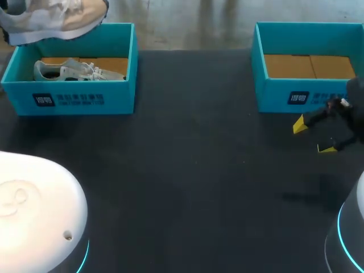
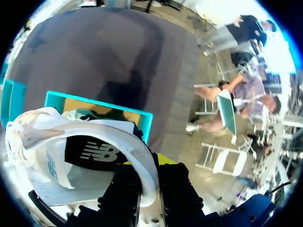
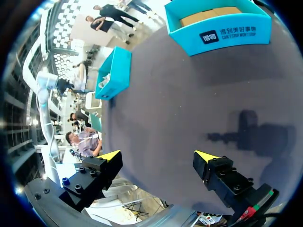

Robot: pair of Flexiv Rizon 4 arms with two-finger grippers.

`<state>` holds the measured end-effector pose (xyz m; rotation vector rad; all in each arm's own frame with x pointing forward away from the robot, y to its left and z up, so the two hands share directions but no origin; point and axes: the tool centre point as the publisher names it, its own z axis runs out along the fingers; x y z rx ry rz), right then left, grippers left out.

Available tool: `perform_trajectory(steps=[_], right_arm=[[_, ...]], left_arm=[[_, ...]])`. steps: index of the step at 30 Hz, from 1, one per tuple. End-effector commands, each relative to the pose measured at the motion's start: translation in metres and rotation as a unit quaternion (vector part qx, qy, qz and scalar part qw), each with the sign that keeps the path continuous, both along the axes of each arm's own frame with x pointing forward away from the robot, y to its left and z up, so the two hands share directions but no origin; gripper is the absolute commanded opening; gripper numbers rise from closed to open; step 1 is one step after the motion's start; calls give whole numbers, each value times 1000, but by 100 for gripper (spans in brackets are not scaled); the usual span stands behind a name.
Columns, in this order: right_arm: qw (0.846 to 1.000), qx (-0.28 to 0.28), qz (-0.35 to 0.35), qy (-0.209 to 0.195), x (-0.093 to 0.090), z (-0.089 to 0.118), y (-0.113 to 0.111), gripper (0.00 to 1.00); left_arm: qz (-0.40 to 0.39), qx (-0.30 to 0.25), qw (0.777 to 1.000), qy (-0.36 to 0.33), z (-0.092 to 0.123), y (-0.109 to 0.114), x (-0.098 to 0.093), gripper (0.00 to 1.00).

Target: Take the shoe out of the shoebox, open the shoe tongue, remove and reinsert the insole, then place the shoe into the shoebox

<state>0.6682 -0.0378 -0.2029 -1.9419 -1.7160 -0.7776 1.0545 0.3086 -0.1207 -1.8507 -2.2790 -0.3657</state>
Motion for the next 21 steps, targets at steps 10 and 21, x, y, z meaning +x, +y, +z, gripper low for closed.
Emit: perform_trajectory(steps=[10, 21], right_arm=[[1000, -2, -1, 0, 0, 0, 1, 100], [1000, -2, -1, 0, 0, 0, 1, 100]], left_arm=[[-26, 20, 998, -53, 0, -4, -6, 0], [-66, 25, 997, -38, -9, 2, 21, 0]])
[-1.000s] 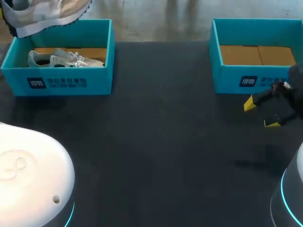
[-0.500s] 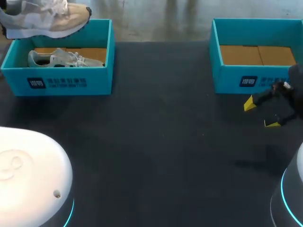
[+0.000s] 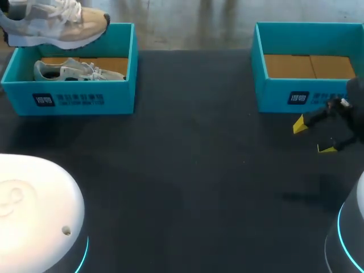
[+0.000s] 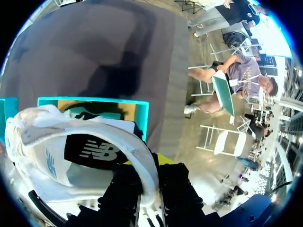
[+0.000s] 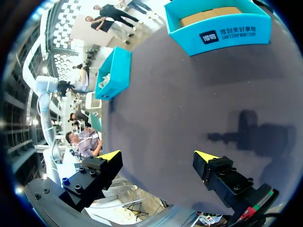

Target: Take the shoe out of the shoebox, open the shoe tongue, remove and reinsert the insole, then place the shoe into the shoebox

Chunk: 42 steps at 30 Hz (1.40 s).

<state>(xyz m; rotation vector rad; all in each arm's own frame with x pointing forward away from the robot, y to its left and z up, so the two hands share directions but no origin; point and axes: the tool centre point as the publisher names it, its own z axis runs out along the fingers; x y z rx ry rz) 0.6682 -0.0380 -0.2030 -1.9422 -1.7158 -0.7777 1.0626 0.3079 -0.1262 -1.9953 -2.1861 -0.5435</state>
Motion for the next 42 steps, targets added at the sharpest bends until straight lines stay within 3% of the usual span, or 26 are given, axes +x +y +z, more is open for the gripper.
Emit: perform_trajectory(steps=[1, 18, 42], right_arm=[[1000, -2, -1, 0, 0, 0, 1, 100], [1000, -2, -1, 0, 0, 0, 1, 100], [1000, -2, -1, 0, 0, 0, 1, 100]], left_arm=[[-2, -1, 1000, 9, -4, 4, 15, 0], [-3, 4, 1000, 5, -32, 2, 44, 0], [-21, 6, 1000, 7, -71, 8, 52, 0]])
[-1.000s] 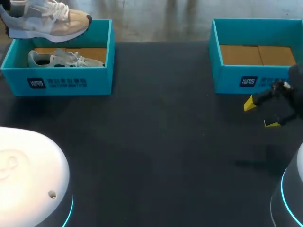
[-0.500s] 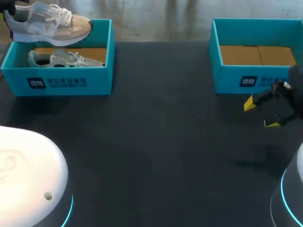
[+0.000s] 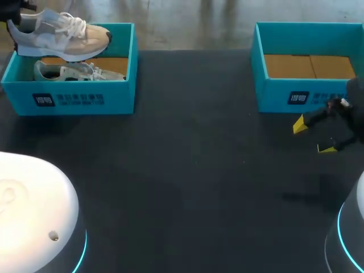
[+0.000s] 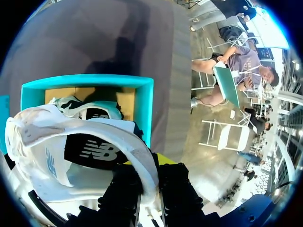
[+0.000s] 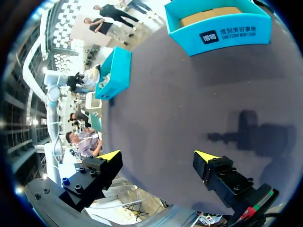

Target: Take the shoe out of the shoebox, open the shoe tongue, remove and reinsert the insole, then place the shoe into the shoebox

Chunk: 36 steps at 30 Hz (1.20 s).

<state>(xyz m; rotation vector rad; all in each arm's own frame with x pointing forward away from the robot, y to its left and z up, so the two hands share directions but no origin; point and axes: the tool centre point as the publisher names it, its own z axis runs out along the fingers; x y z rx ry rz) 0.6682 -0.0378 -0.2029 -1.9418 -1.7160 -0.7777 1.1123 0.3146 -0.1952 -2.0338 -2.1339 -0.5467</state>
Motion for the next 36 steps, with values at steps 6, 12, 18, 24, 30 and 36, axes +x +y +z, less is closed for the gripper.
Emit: perform_trajectory(steps=[6, 12, 18, 24, 30, 36], right_arm=[[1000, -2, -1, 0, 0, 0, 1, 100], [1000, -2, -1, 0, 0, 0, 1, 100], [1000, -2, -1, 0, 0, 0, 1, 100], [1000, -2, -1, 0, 0, 0, 1, 100], [1000, -2, -1, 0, 0, 0, 1, 100], [1000, -2, -1, 0, 0, 0, 1, 100]], left_arm=[[3, -2, 1000, 1, -6, 3, 6, 0], [4, 1, 1000, 5, -11, 3, 7, 0], [6, 3, 1000, 7, -15, 6, 12, 0], [10, -1, 1000, 11, -13, 10, 14, 0], [6, -2, 1000, -2, 12, 16, 16, 0], [3, -4, 1000, -9, 25, 18, 20, 0]])
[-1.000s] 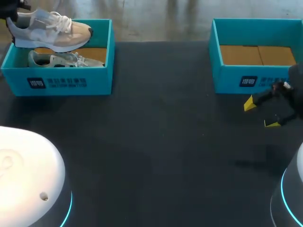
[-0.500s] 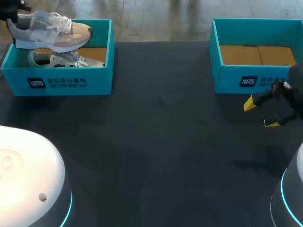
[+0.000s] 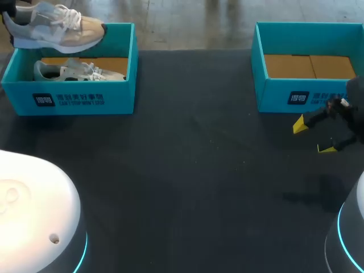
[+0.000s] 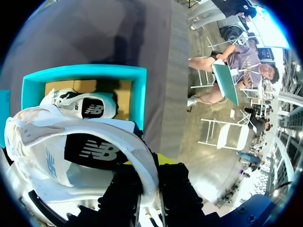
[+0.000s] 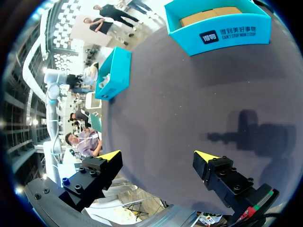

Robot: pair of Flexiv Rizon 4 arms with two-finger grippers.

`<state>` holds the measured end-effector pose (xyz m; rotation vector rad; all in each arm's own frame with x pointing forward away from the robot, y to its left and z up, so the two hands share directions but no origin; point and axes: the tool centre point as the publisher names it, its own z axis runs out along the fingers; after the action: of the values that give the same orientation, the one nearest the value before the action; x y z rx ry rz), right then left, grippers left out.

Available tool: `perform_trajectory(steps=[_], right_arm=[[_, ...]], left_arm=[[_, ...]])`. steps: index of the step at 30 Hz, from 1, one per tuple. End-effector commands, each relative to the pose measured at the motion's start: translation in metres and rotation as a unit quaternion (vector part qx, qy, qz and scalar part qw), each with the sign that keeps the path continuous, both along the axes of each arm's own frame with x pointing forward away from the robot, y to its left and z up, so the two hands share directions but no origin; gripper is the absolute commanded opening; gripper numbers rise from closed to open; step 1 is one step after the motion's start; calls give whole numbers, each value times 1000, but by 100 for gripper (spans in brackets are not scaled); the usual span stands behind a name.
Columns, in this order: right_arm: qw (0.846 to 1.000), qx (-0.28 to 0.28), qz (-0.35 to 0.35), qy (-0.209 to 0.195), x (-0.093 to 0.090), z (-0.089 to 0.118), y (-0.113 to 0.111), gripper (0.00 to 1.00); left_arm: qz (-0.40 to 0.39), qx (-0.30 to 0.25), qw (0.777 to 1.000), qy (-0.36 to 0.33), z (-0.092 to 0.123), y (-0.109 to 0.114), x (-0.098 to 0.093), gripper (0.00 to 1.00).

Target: Take the shoe out of the shoebox, open the shoe tongue, remove and reinsert the insole, then place the shoe into the shoebox

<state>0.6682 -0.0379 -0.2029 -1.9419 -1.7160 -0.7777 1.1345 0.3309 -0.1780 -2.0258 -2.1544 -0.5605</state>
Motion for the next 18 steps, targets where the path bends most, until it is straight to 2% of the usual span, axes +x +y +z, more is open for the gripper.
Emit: perform_trajectory(steps=[1, 5, 18], right_arm=[[1000, -2, -1, 0, 0, 0, 1, 100], [1000, -2, -1, 0, 0, 0, 1, 100], [1000, -2, -1, 0, 0, 0, 1, 100]], left_arm=[[-2, -2, 1000, 1, 9, 1, -2, 0], [-7, 0, 1000, -1, 15, -1, 0, 0], [0, 4, 1000, 4, 17, 2, 31, 0]])
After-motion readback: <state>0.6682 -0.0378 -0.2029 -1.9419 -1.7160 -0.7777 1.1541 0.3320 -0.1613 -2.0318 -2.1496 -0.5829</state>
